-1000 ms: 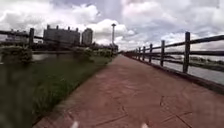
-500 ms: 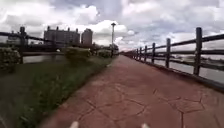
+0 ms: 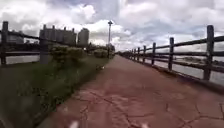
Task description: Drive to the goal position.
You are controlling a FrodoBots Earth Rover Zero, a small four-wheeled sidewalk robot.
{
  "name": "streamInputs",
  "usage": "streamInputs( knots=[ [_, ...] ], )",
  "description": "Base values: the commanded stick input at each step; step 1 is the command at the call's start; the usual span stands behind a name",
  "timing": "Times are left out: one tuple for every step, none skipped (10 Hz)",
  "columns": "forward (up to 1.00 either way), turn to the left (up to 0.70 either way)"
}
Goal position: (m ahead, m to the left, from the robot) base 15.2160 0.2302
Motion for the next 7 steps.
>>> streamInputs(
  knots=[
    [1.00,0.00],
    [1.00,0.00],
    [1.00,0.00],
    [1.00,0.00],
    [1.00,0.00],
    [1.00,0.00],
    [1.00,0.00]
  ],
)
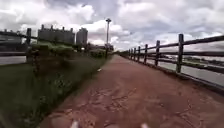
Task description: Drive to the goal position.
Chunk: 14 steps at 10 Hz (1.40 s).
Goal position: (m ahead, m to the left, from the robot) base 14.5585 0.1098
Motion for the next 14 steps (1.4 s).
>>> streamInputs(
  knots=[
    [1.00,0.00],
    [1.00,0.00],
    [1.00,0.00],
    [1.00,0.00],
    [1.00,0.00],
    [1.00,0.00],
    [1.00,0.00],
    [1.00,-0.25],
    [1.00,-0.13],
    [1.00,-0.01],
    [1.00,0.00],
    [1.00,0.00],
    [1.00,0.00],
    [1.00,0.00]
  ],
)
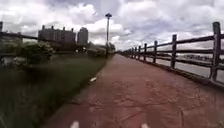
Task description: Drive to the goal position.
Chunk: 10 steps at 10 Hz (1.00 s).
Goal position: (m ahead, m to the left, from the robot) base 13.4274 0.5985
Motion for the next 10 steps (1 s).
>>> streamInputs(
  knots=[
    [1.00,0.00],
    [1.00,-0.23],
    [1.00,-0.27],
    [1.00,-0.27],
    [1.00,-0.27],
    [1.00,-0.27],
    [1.00,-0.27],
    [1.00,-0.27],
    [1.00,-0.27],
    [1.00,-0.27]
  ],
)
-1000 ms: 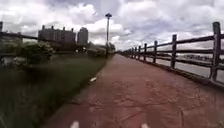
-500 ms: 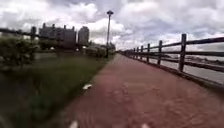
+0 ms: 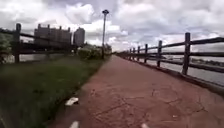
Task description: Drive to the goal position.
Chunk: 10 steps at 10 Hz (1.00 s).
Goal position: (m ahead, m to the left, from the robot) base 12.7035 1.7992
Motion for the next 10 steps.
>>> streamInputs(
  knots=[
    [1.00,-0.27],
    [1.00,0.00],
    [1.00,0.00],
    [1.00,0.00],
    [1.00,0.00],
    [1.00,0.00],
    [1.00,0.00],
    [1.00,0.00],
    [1.00,0.00],
    [1.00,0.00]
  ],
)
